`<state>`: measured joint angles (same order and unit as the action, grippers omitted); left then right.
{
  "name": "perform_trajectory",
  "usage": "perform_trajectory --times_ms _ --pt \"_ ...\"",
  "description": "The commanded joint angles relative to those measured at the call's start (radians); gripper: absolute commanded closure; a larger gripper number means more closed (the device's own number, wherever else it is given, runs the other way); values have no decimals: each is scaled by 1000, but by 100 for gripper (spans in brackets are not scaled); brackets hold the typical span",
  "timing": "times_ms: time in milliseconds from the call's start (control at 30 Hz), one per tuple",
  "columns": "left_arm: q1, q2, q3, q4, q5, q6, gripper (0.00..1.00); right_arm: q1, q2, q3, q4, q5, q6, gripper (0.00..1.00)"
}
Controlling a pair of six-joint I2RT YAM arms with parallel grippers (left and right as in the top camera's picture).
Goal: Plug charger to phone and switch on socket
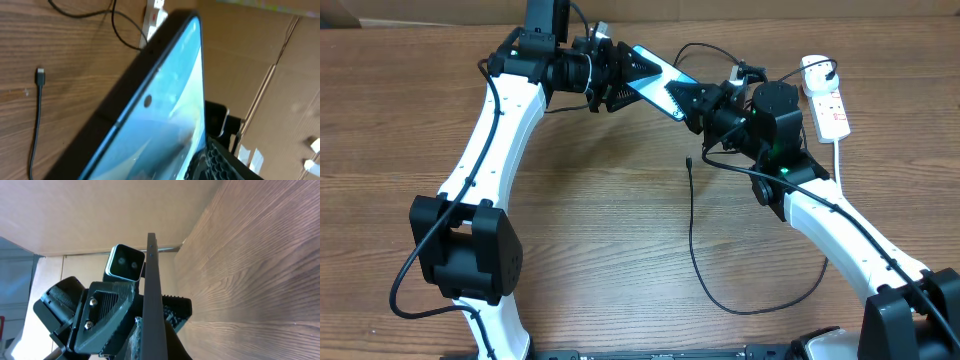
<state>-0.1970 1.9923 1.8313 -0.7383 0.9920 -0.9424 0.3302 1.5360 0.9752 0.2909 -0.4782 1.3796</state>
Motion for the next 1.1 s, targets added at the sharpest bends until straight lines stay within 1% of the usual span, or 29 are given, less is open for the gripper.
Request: perform_trajectory --times_ms 0,167,367,400,600,700,800,900,1067 --pt "-12 2 8 49 -40 -103 52 28 -26 26 4 -8 11 96" --pt "-28 2 8 116 -65 -160 52 53 -5 26 20 -7 43 96" --pt "-63 2 8 189 -122 -196 53 81 32 27 54 -7 99 96" --pt "-69 2 8 196 -136 -200 54 84 32 27 54 -8 101 96" --pt "-95 2 8 229 -222 -246 68 88 32 26 56 -26 113 96" --pt "-108 2 8 285 -237 -269 74 88 32 26 56 -39 113 96" --pt "-121 2 8 341 -241 -290 77 88 32 27 56 -47 113 96" --pt "-132 2 8 388 -245 -299 78 88 32 26 56 -55 113 96" --pt "-133 2 8 396 -253 -286 78 88 32 26 56 -93 109 96"
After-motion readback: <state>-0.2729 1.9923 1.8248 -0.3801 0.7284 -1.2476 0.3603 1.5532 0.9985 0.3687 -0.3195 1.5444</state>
